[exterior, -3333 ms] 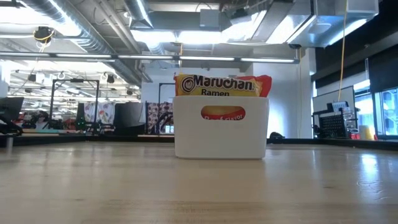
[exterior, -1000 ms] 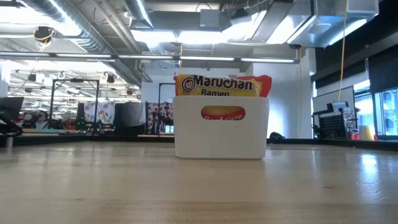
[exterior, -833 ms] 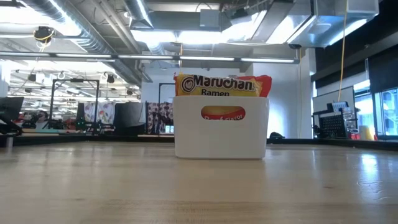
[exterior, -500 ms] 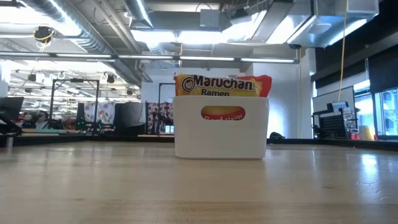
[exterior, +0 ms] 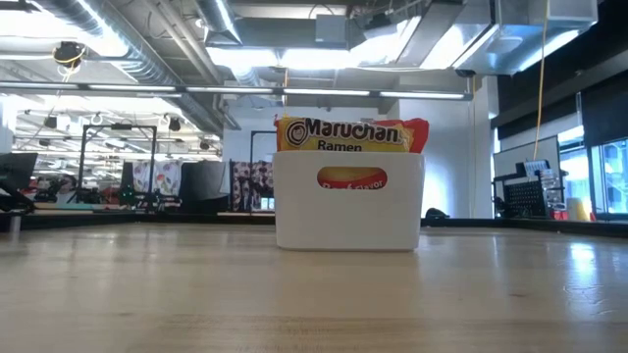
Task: Sort Maruchan noodles
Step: Adjust the black bin, then return to Home Position
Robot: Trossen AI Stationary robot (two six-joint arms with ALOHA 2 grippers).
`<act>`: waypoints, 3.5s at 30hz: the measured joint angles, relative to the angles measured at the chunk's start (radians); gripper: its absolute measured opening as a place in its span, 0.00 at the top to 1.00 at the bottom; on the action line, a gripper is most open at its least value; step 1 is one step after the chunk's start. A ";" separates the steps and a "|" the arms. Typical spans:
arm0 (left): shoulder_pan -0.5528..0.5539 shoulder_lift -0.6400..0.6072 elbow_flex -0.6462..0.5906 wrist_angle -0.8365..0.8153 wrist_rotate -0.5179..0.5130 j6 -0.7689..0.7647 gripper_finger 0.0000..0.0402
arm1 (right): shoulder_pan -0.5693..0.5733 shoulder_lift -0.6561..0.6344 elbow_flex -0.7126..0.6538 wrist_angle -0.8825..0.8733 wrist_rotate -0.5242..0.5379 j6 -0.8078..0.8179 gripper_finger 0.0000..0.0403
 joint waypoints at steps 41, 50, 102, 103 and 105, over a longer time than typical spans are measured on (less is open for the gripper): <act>0.582 -0.869 -0.836 0.070 0.352 -0.044 0.99 | -0.641 -0.888 -0.670 0.737 0.038 -0.608 0.92; 0.666 -1.110 -0.984 0.078 0.367 -0.008 1.00 | -0.824 -1.000 -0.758 0.821 -0.088 -0.644 0.92; 0.841 -1.790 -1.182 -0.291 0.573 0.060 1.00 | -0.968 -1.602 -1.051 0.753 -0.091 -0.596 0.92; 0.842 -1.790 -1.182 -0.291 0.573 0.060 1.00 | -0.968 -1.602 -1.051 0.753 -0.087 -0.596 0.92; 0.842 -1.790 -1.182 -0.291 0.573 0.060 0.99 | -0.968 -1.600 -1.051 0.752 -0.084 -0.596 0.92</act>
